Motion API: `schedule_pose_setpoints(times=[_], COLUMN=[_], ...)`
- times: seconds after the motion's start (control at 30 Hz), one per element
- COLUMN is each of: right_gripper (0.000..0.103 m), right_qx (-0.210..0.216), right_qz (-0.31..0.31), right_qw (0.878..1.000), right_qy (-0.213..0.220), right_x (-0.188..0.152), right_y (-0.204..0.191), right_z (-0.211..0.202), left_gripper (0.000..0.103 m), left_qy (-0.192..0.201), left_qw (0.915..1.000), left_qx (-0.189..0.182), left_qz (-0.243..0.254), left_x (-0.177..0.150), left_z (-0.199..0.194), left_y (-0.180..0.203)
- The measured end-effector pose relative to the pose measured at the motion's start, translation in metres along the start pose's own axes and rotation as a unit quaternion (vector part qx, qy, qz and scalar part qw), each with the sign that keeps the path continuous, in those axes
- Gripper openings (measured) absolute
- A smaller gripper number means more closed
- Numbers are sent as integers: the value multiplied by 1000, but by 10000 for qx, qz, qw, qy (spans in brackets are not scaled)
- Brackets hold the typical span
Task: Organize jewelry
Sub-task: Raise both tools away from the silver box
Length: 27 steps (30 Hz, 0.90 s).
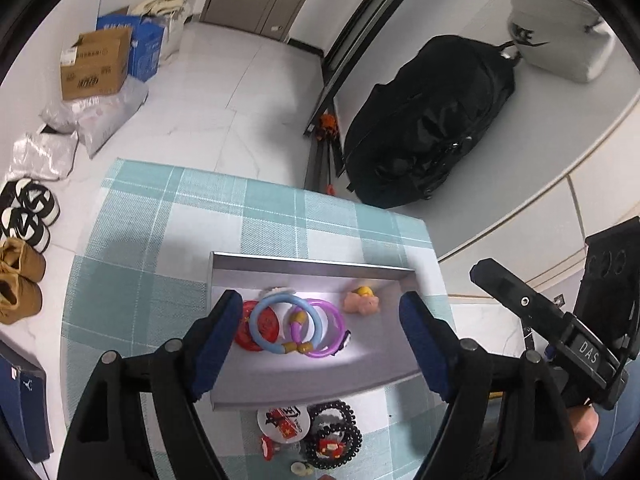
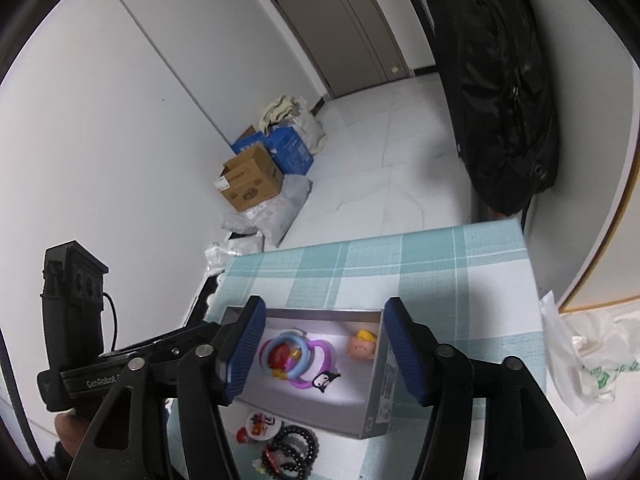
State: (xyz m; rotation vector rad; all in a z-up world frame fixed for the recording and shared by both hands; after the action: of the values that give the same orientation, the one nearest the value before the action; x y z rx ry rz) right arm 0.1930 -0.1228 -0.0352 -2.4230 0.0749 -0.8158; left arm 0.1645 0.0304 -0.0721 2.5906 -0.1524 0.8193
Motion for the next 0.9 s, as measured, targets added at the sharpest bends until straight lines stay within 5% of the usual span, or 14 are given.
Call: schedule_pose_setpoints(times=[0.37,0.9], right_gripper=[72,84], right_qx=[-110,-408], right_qz=[-300,-855], right_qw=[9993,9955], right_qy=[186,41], right_x=[-31,-76], right_y=[-7,-15], right_z=[-22,-21], left_gripper=[77,78], left_qy=[359,277], left_qw=[9964,9966], left_qx=[612,699], left_qz=[475,349], left_x=[-25,-63], left_z=[-27,-44], left_y=[-1,-12])
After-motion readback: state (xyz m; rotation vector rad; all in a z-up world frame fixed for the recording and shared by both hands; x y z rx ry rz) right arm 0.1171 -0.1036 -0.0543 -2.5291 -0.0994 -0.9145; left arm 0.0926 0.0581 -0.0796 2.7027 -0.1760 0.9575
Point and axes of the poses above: each gripper's, at about its wrist camera, not at the fingertips, and z roughly the way its jaws point, y to its right, x to its top, the point moved 7 cm from there along z, roughly the way its jaws point, and after that the axes turned 12 degrees about z, right-handed, at the moved point
